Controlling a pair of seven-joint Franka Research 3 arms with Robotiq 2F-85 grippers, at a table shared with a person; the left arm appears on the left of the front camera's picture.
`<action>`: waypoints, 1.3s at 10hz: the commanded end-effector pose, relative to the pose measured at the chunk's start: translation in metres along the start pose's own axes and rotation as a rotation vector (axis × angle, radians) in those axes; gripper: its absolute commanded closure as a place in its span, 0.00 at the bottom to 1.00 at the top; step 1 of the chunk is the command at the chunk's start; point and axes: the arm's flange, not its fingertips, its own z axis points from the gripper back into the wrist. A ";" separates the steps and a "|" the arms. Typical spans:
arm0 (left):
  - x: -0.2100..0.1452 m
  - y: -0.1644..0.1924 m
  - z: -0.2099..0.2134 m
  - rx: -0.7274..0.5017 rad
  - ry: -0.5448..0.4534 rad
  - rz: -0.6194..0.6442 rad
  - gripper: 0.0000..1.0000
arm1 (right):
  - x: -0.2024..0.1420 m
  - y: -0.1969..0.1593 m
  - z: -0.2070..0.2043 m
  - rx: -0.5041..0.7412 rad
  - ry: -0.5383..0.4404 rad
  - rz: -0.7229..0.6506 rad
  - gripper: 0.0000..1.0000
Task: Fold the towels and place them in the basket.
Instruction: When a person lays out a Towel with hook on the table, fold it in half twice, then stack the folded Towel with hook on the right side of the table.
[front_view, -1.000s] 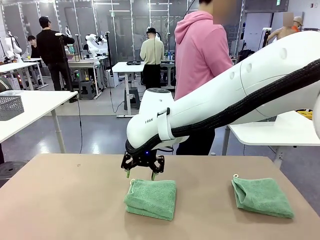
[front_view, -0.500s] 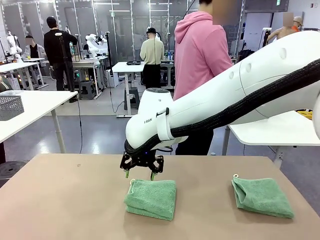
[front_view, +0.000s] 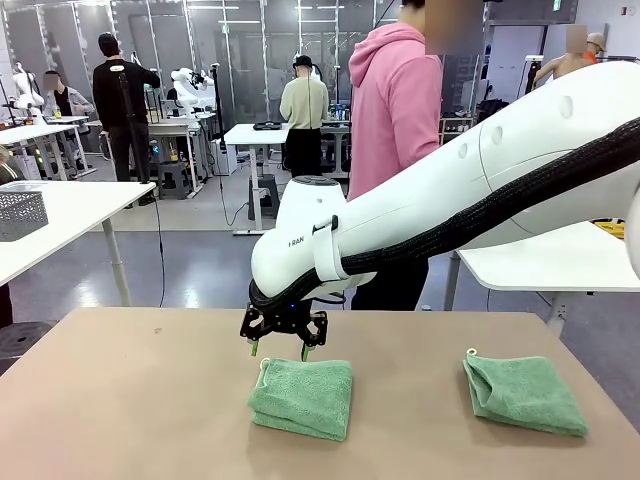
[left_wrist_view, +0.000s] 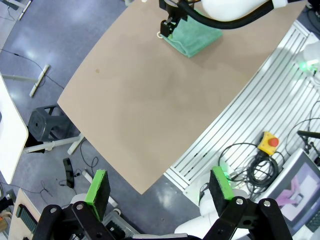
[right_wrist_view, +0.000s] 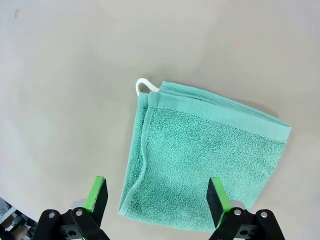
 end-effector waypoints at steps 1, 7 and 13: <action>-0.002 0.000 -0.001 0.010 -0.008 0.000 0.00 | 0.000 0.001 -0.001 0.002 0.001 0.000 0.00; -0.002 0.000 -0.001 0.010 -0.008 0.000 0.00 | 0.000 0.001 -0.001 0.002 0.001 0.000 0.00; -0.002 0.000 -0.001 0.010 -0.008 0.000 0.00 | -0.018 -0.008 0.023 0.043 -0.015 -0.022 0.00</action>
